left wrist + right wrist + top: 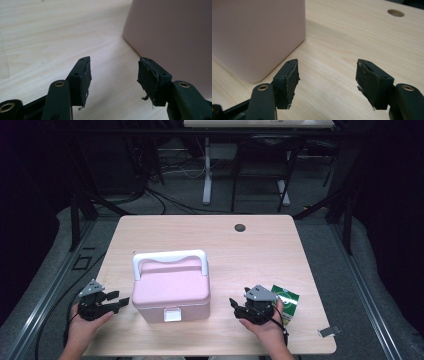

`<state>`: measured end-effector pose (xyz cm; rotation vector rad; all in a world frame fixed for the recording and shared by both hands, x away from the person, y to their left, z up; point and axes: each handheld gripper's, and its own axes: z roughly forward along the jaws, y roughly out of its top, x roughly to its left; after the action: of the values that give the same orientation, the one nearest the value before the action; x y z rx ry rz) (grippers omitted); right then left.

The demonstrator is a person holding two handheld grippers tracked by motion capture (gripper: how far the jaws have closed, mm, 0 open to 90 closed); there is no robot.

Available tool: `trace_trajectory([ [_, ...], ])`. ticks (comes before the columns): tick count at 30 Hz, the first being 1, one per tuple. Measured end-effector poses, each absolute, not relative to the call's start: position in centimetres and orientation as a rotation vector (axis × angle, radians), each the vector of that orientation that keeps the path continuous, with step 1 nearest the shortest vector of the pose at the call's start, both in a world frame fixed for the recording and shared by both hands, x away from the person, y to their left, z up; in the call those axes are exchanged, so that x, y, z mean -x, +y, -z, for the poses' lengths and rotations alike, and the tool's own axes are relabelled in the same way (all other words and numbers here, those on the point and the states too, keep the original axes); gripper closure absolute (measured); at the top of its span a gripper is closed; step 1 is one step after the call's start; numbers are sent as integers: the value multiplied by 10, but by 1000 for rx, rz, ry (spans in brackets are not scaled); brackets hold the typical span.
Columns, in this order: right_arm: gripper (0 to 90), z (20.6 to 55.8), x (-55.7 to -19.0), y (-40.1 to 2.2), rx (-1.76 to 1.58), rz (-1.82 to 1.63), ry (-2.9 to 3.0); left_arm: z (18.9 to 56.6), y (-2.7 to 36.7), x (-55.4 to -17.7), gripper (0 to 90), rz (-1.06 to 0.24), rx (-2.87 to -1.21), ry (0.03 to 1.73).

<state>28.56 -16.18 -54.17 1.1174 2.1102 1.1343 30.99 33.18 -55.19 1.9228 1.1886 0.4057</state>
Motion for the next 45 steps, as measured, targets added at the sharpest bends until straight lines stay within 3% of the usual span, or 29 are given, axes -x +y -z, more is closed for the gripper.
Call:
trace_trajectory([
  [3, 380, 542, -287, -163, -1102, -1171, 2079, 549, 330, -307, 451, -420, -1883, 1202],
  [4, 439, 542, -288, -164, -1115, -1181, 2090, 545, 327, -305, 457, -416, -1876, 1212],
  [10, 544, 542, -289, -160, -1118, -1257, 2145, 541, 321, -300, 497, -394, -1876, 1193],
  [18, 540, 538, -284, -149, -1076, -1289, 2137, 534, 303, -293, 538, -374, -1913, 1125],
  [22, 679, 537, -286, -140, -1056, -1285, 2163, 531, 297, -293, 614, -332, -1908, 1093],
  [24, 700, 537, -287, -137, -1068, -1296, 2152, 530, 294, -292, 633, -336, -1898, 1104],
  [31, 690, 538, -293, -133, -1078, -1344, 2194, 528, 291, -290, 676, -338, -1873, 1108],
  [41, 733, 527, -311, -127, -1104, -1320, 2191, 530, 277, -288, 635, -335, -1867, 1075],
  [45, 784, 528, -310, -125, -1110, -1353, 2165, 529, 273, -285, 717, -347, -1872, 1073],
])
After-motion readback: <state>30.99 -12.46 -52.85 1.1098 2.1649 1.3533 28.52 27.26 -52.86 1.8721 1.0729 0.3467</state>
